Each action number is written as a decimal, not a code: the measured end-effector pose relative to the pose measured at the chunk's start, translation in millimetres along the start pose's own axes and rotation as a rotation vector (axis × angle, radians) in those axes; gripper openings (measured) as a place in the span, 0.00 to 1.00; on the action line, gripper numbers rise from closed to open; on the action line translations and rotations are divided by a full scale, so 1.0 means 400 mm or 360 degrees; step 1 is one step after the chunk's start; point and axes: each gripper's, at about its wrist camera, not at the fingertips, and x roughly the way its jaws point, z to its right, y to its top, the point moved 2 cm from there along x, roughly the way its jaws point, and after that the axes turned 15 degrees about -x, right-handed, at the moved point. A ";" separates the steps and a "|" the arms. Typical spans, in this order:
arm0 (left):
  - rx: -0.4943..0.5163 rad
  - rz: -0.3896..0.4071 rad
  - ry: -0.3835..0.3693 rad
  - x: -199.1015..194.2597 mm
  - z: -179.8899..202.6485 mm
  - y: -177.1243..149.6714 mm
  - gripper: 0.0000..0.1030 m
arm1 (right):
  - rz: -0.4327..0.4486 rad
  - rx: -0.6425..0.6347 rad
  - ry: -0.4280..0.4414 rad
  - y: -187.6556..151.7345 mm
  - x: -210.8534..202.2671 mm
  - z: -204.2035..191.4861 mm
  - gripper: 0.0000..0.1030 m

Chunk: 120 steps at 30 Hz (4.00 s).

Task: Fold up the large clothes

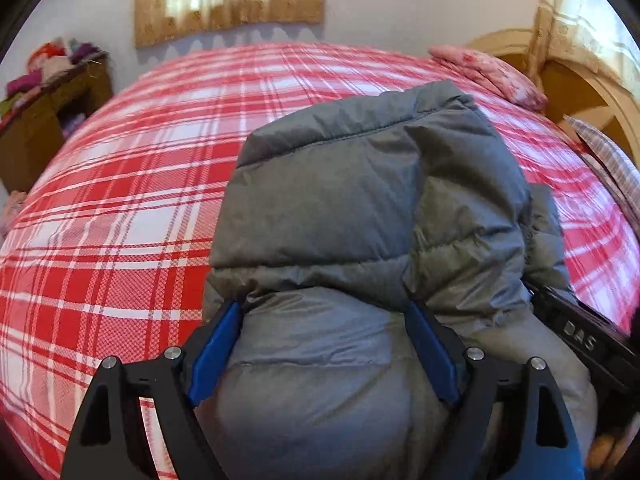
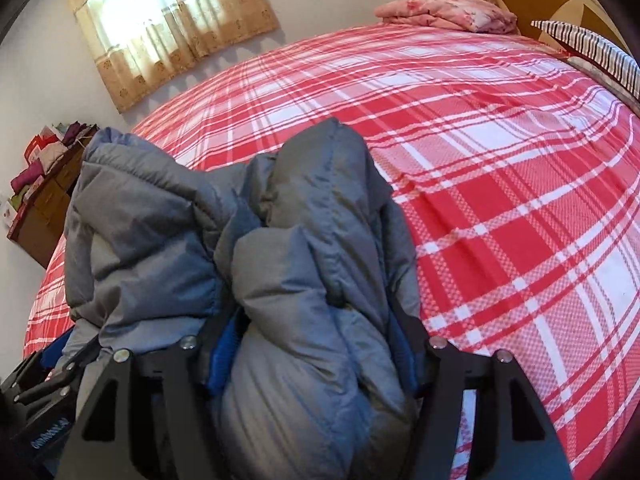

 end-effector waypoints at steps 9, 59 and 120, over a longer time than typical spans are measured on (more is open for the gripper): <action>0.0005 0.0155 0.0026 -0.064 -0.023 0.151 0.81 | 0.0114 -0.0059 0.0007 0.102 -0.093 -0.022 0.40; -0.0197 -0.0233 -0.0491 -0.021 -0.057 -0.037 0.83 | -0.0092 -0.0093 0.0695 -0.067 -0.006 -0.048 0.56; -0.0616 0.0401 0.0612 -0.179 -0.794 0.141 0.44 | -0.0256 -0.0600 0.1391 0.298 0.486 -0.877 0.56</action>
